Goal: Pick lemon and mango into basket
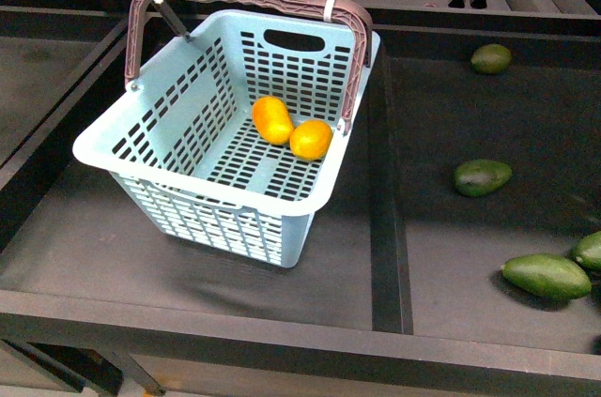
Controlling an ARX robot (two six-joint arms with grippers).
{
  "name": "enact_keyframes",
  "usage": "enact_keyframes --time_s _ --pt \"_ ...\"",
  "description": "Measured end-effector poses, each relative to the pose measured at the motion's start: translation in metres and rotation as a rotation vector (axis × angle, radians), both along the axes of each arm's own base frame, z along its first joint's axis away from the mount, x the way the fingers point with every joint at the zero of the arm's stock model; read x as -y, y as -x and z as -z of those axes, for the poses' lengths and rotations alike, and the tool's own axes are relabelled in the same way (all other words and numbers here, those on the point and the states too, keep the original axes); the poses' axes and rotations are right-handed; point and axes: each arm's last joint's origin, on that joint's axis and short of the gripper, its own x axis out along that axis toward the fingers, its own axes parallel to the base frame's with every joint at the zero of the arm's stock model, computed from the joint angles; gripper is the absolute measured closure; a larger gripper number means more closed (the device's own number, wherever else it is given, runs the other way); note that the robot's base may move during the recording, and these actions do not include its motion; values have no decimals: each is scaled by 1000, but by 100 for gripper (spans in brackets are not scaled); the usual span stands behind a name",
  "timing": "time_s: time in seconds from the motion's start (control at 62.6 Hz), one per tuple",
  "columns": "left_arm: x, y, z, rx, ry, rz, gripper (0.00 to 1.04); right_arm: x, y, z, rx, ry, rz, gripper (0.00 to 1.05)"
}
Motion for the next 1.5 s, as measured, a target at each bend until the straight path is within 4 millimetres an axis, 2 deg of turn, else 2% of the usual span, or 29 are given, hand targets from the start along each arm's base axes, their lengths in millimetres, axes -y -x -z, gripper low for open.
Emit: enact_keyframes --time_s 0.559,0.671,1.071,1.119,1.486,1.502 --pt "0 15 0 3 0 0 101 0 0 0 0 0 0 9" --pt "0 26 3 -5 0 0 101 0 0 0 0 0 0 9" --pt "0 26 3 -3 0 0 101 0 0 0 0 0 0 9" --pt "0 26 3 -3 0 0 96 0 0 0 0 0 0 9" --pt "0 26 3 -3 0 0 18 0 0 0 0 0 0 9" --pt "0 26 3 -3 0 0 17 0 0 0 0 0 0 9"
